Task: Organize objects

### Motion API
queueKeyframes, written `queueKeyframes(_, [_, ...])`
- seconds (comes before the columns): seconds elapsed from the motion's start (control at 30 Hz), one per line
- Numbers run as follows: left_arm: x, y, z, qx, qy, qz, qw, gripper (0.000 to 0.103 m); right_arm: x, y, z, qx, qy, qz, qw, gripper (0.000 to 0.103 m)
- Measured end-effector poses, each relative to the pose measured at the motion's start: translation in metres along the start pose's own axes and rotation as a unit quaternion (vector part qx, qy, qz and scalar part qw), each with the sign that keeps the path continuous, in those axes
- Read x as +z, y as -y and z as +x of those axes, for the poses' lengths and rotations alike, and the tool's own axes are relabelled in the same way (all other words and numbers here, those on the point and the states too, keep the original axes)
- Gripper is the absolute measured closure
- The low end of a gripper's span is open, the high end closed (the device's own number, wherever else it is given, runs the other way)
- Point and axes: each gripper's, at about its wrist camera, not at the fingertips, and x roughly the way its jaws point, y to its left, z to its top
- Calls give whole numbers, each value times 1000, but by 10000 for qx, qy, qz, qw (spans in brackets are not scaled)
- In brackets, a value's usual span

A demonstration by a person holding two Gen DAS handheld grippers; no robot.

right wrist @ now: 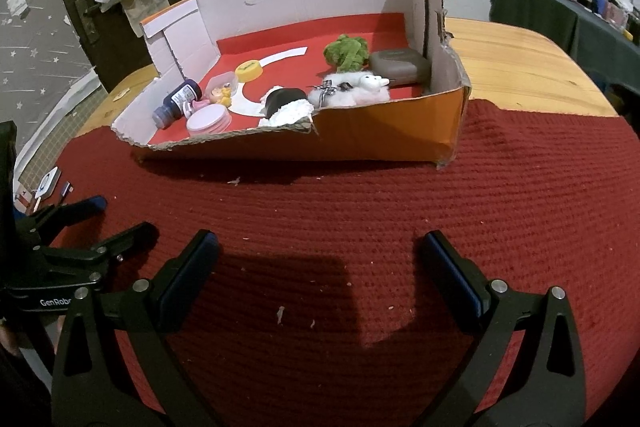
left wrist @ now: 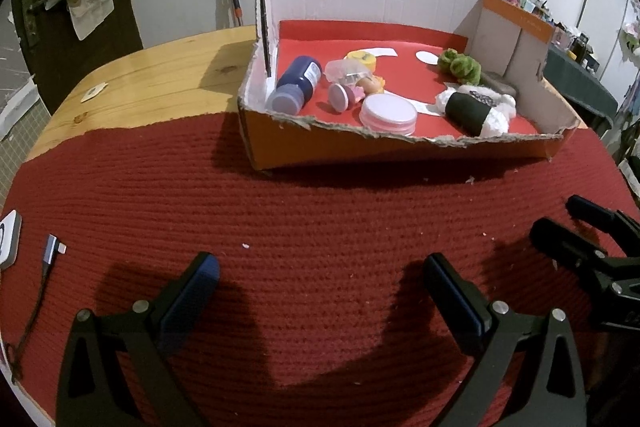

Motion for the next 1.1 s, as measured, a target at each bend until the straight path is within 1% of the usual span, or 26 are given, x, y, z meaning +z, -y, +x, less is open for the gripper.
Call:
queueKeyframes(0.9, [-1, -1, 0, -57, -24, 67, 10000, 0, 0, 0, -1, 3, -1, -1, 10000, 0])
queueKeyframes(1.1, [-1, -6, -1, -81, -17, 0, 10000, 0, -1, 1, -1, 16, 5, 12, 10000, 0])
